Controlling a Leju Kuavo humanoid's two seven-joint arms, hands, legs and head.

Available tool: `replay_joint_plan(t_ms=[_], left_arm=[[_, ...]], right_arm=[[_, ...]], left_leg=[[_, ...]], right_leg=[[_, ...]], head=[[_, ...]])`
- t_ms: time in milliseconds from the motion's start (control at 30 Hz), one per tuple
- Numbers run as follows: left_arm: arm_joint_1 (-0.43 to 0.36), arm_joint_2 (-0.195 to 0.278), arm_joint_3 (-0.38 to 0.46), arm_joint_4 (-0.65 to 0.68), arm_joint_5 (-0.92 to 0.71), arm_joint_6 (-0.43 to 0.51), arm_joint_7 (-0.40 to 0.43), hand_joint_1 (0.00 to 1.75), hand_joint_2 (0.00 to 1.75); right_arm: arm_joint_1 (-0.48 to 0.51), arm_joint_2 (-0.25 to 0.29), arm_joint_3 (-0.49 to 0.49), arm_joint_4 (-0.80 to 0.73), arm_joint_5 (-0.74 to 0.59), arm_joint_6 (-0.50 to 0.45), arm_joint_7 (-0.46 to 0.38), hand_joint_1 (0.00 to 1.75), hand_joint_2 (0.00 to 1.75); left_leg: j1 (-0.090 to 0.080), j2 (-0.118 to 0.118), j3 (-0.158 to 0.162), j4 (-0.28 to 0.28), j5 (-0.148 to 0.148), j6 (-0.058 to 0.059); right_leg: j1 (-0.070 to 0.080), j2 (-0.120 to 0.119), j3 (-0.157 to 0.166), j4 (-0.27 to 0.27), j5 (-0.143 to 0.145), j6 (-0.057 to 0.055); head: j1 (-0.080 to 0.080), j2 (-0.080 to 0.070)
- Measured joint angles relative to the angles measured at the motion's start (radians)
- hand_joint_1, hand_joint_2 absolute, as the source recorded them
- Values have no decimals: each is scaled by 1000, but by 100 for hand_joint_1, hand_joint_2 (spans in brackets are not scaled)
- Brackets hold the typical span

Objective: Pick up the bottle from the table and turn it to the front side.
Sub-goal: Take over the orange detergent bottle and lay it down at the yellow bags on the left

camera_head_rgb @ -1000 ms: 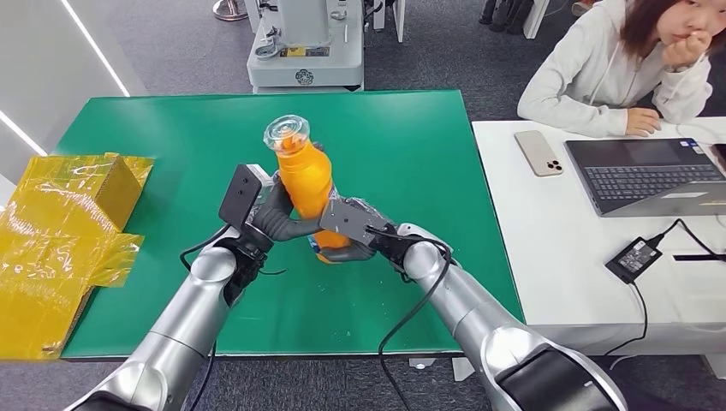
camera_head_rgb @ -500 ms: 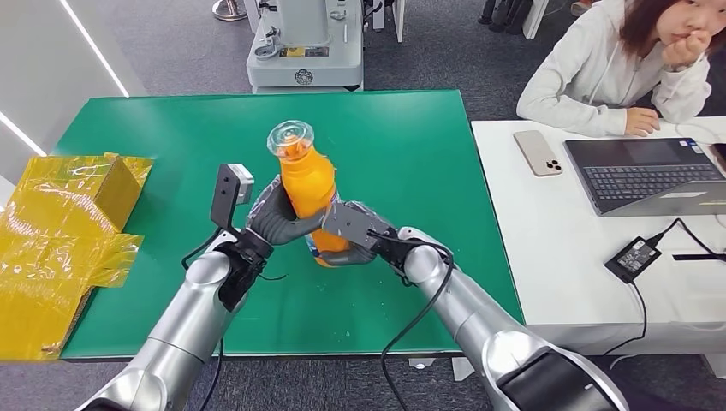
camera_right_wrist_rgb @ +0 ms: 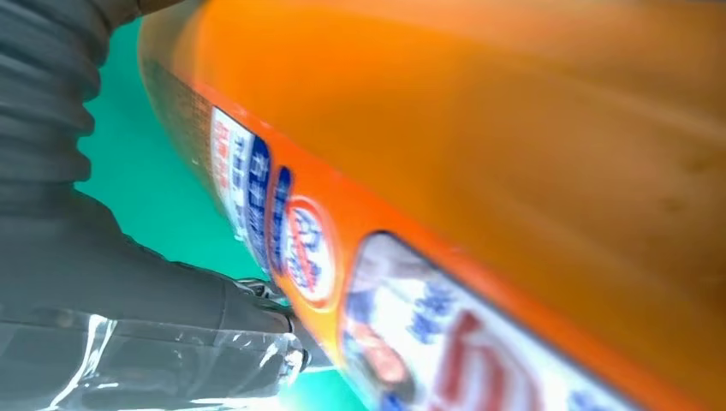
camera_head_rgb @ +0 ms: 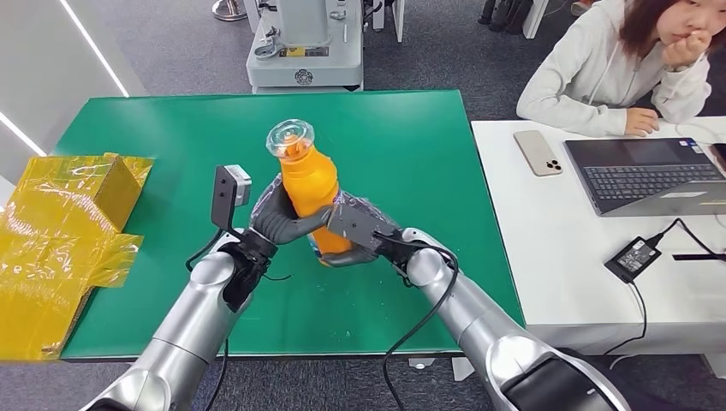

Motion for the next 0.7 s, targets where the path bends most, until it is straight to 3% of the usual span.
replay_joint_plan(t_ms=[267,700], left_arm=[[-5,10,-12,-33,-259,204,-70,175,175],[-11,70,3,-116,-705,398,-101,175,175]], right_arm=[[133,-75,-67,-202,-29,-29,-29,0,175],[492,-186,-134,-722,48,-95,-50,0,175]], left_leg=[[0,-1,-1,0,0,0],[0,-1,-1,-1,0,0]], right_leg=[[0,-1,0,0,0,0],[0,-1,0,0,-1,0]], head=[[0,0],[0,0]])
